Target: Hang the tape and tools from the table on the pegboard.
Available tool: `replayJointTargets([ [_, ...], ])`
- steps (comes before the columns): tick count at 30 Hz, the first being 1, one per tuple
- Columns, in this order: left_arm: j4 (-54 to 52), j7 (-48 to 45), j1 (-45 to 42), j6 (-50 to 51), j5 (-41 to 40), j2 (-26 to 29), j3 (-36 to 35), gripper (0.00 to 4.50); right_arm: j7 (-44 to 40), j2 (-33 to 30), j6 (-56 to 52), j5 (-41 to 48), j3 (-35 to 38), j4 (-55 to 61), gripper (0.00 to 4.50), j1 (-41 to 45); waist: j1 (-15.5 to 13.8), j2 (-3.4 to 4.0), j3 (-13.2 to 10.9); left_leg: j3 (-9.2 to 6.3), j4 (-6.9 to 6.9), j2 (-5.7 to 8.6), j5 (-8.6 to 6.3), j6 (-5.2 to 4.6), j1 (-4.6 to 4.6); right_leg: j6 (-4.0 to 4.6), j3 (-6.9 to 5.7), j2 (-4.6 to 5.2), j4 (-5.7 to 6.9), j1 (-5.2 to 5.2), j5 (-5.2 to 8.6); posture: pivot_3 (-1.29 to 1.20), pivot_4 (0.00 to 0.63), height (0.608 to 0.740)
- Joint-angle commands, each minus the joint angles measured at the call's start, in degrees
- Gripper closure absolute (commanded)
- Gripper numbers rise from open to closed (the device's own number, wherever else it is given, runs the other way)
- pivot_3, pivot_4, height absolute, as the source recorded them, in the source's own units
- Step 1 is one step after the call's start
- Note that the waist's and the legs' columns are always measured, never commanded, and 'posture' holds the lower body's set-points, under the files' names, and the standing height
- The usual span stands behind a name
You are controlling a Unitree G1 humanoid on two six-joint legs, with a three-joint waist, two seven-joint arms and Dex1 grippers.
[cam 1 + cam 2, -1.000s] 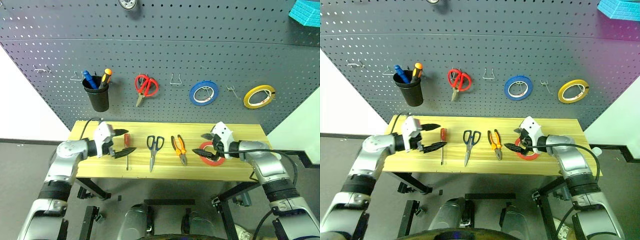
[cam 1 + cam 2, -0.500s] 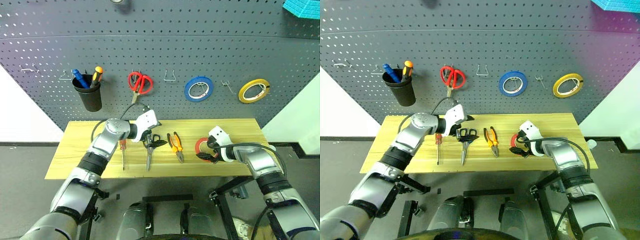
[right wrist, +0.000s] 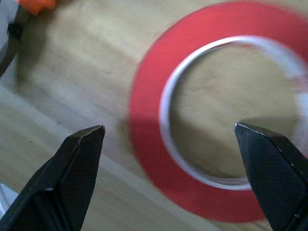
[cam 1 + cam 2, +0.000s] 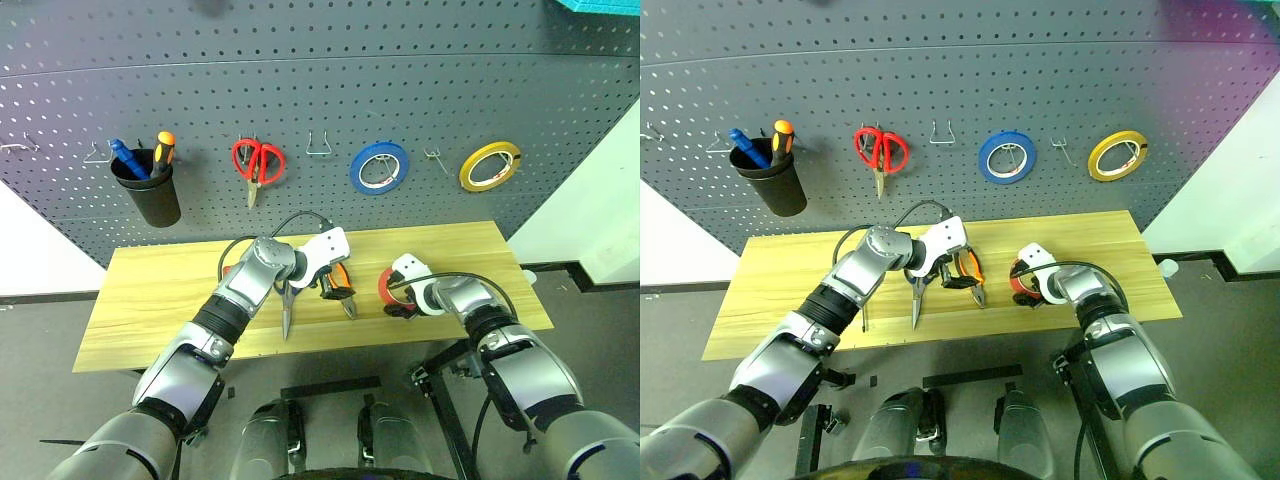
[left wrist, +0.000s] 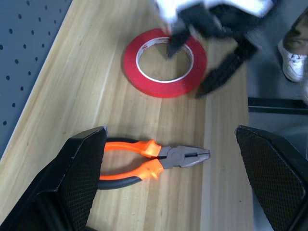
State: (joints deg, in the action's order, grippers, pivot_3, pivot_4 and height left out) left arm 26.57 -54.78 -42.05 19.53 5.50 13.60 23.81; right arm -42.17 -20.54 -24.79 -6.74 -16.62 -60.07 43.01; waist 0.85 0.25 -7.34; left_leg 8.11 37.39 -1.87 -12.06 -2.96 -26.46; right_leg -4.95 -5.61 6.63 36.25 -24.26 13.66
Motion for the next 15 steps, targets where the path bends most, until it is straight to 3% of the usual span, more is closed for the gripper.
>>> replayJointTargets([
  [1, -1.32, 0.24, -0.08, 0.24, 0.08, 1.20, -0.89, 0.07, -2.07, 1.94, 1.91, -2.43, -1.76, -2.14, 0.00, 1.64, 0.05, 0.00, 0.00, 0.00, 0.01, 0.00, 0.00, 0.00, 0.02, 0.00, 0.00, 0.00, 0.01, 0.02, 0.00, 0.06, 0.146, 0.740],
  [3, -1.16, 0.61, 0.56, 0.08, 0.19, 2.07, -1.28, 0.07, -0.95, 2.78, 2.66, -4.15, -2.59, -3.94, 0.00, 2.11, 0.18, 0.00, 0.00, 0.00, 0.00, -0.01, 0.00, 0.02, 0.07, 0.00, 0.01, 0.00, 0.02, 0.05, 0.00, 0.07, 0.146, 0.740],
  [6, -2.24, 0.49, 2.20, -0.05, -0.53, 3.33, -2.01, 0.00, 0.86, 3.07, 3.86, -6.70, -3.59, -6.83, 0.58, 2.37, 0.09, 0.00, 0.00, -0.01, -0.01, -0.03, 0.02, 0.06, 0.11, 0.01, 0.01, 0.00, 0.05, 0.07, 0.00, 0.08, 0.145, 0.740],
  [15, -8.20, -4.19, 7.85, -7.39, -6.14, 5.46, -5.19, 0.00, -0.60, 2.11, 4.23, -6.02, -0.99, -8.39, 3.70, 3.24, -0.21, -0.01, 0.01, -0.04, -0.01, 0.00, -0.09, 0.26, 0.29, 0.25, 0.02, 0.20, -0.01, 0.04, 0.12, 0.07, 0.142, 0.740],
])
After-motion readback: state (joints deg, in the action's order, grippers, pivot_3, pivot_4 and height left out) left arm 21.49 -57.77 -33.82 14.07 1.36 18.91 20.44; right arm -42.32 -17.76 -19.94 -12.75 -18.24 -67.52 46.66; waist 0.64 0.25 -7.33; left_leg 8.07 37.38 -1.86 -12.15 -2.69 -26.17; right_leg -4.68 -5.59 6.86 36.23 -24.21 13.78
